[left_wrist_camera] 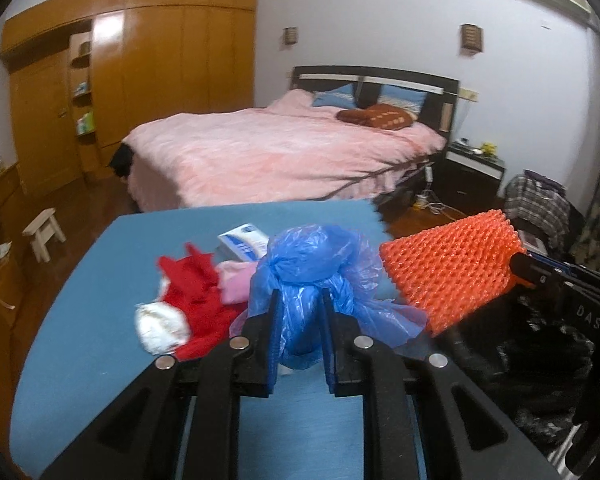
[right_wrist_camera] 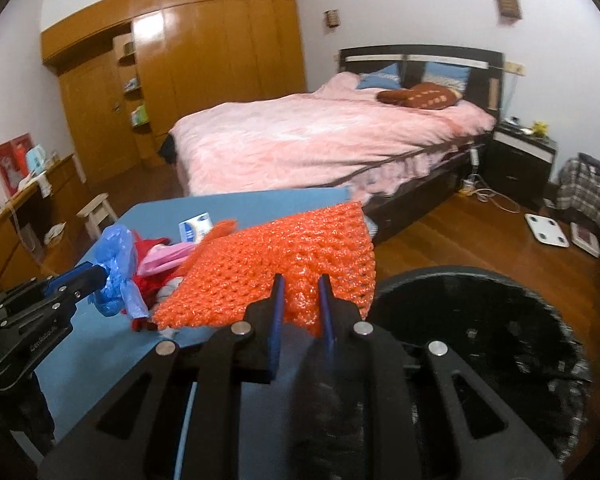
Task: Collect trash
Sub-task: 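Carry blue bag and orange net to the bin and open both tools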
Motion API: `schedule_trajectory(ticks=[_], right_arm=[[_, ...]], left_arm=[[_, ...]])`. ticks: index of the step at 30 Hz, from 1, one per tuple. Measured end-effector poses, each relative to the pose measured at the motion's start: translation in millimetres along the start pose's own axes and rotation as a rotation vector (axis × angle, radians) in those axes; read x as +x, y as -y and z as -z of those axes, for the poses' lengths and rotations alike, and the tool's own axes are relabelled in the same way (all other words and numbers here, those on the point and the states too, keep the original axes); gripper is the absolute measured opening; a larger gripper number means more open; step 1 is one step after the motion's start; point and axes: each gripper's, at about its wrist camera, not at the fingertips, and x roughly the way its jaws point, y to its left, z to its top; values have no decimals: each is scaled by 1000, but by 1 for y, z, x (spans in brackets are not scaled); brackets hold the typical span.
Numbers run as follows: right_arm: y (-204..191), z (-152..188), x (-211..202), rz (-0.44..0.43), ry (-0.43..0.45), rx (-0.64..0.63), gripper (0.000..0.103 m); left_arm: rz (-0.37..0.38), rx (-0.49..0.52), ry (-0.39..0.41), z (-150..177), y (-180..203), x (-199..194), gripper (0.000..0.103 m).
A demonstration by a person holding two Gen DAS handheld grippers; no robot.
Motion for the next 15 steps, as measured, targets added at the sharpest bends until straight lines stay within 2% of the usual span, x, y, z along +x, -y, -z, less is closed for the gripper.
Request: schedule_trajectory(ticks=[8, 15], right_arm=[[79, 11, -27, 158, 2, 88, 16], [126, 35, -43, 281, -12, 145, 16]], left_arm=[[142, 84, 2, -6, 71, 9, 18], [248, 167, -15, -3, 136, 22, 18]])
